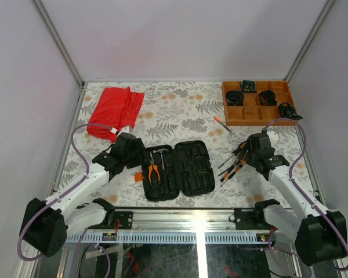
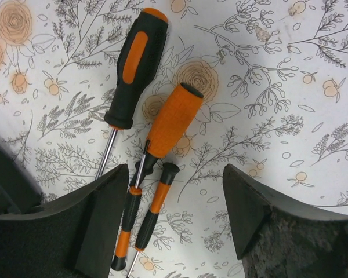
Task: Sort the tools into containers
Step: Adjust the pliers in the storage box, then pick up the screwdriver from the center of the board.
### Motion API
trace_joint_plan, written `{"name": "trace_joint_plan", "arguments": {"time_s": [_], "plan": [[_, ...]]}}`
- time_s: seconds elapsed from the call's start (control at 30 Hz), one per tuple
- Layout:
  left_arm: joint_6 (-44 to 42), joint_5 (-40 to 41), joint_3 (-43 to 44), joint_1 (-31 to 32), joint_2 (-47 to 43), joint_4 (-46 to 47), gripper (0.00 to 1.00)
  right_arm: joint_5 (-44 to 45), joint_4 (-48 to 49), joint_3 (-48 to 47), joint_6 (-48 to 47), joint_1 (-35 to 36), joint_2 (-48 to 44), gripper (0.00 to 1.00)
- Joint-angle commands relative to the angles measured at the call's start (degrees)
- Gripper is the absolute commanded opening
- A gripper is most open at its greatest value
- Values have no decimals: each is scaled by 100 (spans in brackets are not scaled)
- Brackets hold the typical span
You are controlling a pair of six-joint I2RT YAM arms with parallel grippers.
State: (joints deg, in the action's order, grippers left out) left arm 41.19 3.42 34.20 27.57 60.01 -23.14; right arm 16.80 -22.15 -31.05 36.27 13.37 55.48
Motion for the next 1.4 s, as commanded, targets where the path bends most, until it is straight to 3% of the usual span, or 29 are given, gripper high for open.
{"name": "trace_joint_plan", "arguments": {"time_s": [0.0, 0.2, 0.53, 0.97, 1.37], "plan": [[-268, -62, 423, -42, -185, -348, 56, -509, 490, -143, -23, -362, 276, 73], [-601, -286, 875, -34, -271, -784, 56, -1318, 1055, -395, -234, -610, 858, 73], [-773, -490, 1008, -43, -284, -869, 56, -971, 1182, -889, -306, -659, 1573, 72], [-779, -542, 968, -33, -262, -797, 56, -756, 1084, -1648, -407, -677, 2828, 64], [-770, -555, 956, -38, -238, -774, 56, -646, 992, -2027, -366, -680, 3730, 65]]}}
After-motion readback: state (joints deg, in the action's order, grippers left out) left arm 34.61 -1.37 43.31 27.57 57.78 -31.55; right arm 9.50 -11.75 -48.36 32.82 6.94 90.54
